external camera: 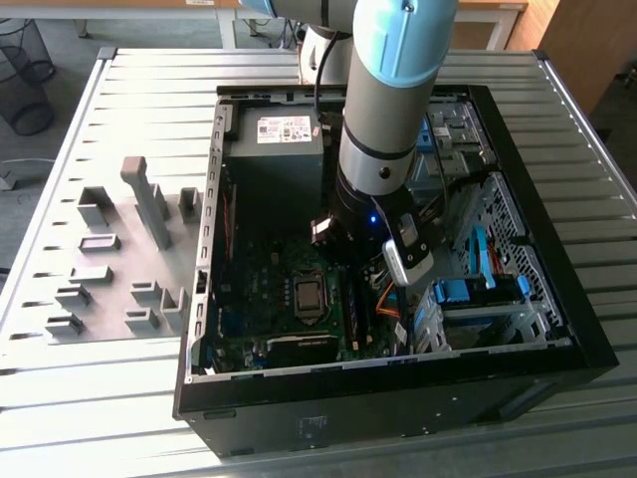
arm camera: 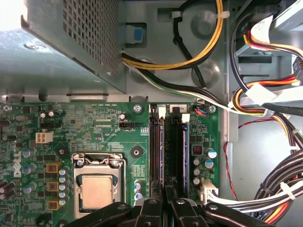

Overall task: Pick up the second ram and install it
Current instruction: 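Insert the second ram into the second slot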

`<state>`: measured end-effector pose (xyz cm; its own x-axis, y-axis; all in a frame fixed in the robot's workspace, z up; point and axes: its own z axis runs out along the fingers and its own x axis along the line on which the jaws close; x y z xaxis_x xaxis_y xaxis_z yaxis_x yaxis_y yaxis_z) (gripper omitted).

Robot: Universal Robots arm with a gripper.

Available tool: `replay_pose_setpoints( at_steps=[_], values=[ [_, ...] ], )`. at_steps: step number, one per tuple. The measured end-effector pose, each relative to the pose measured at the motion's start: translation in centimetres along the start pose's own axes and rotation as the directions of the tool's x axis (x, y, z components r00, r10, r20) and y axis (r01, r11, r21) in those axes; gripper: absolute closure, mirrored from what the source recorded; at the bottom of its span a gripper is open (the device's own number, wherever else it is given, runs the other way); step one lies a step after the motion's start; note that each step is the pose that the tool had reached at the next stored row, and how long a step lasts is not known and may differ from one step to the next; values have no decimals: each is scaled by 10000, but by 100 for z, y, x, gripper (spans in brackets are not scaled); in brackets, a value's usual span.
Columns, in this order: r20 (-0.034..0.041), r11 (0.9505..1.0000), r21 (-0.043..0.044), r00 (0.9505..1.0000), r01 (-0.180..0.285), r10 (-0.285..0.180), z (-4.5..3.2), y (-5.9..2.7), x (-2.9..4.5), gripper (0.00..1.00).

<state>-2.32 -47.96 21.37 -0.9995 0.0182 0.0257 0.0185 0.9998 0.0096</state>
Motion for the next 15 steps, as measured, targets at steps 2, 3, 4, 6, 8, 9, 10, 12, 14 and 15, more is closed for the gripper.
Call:
replay_pose_setpoints(
  at_steps=[2, 3, 4, 6, 8, 9, 10, 12, 14, 15],
  values=[
    [0, 10000, -1, 10000, 0, 0, 0, 0, 0, 86],
    [-1, 10000, -1, 10000, 0, 0, 0, 0, 0, 86],
    [-3, 10000, 0, 10000, 0, 0, -1, 1, 0, 86],
    [-5, 10000, 1, 10000, 0, 0, -1, 1, 0, 86],
    [-11, 10000, 2, 10000, 0, 0, -6, 3, 0, 86],
    [-15, 10000, 1, 10000, 0, 0, -10, 4, 0, 86],
    [-17, 10000, -2, 10000, 0, 0, -10, 4, 0, 86],
    [-20, 10000, -1, 10000, 0, 0, -10, 4, 0, 86],
    [-21, 10000, 0, 10000, 1, -1, -11, 4, -3, 86],
    [-22, 10000, 1, 10000, 3, -3, -11, 4, -7, 86]
  ],
)
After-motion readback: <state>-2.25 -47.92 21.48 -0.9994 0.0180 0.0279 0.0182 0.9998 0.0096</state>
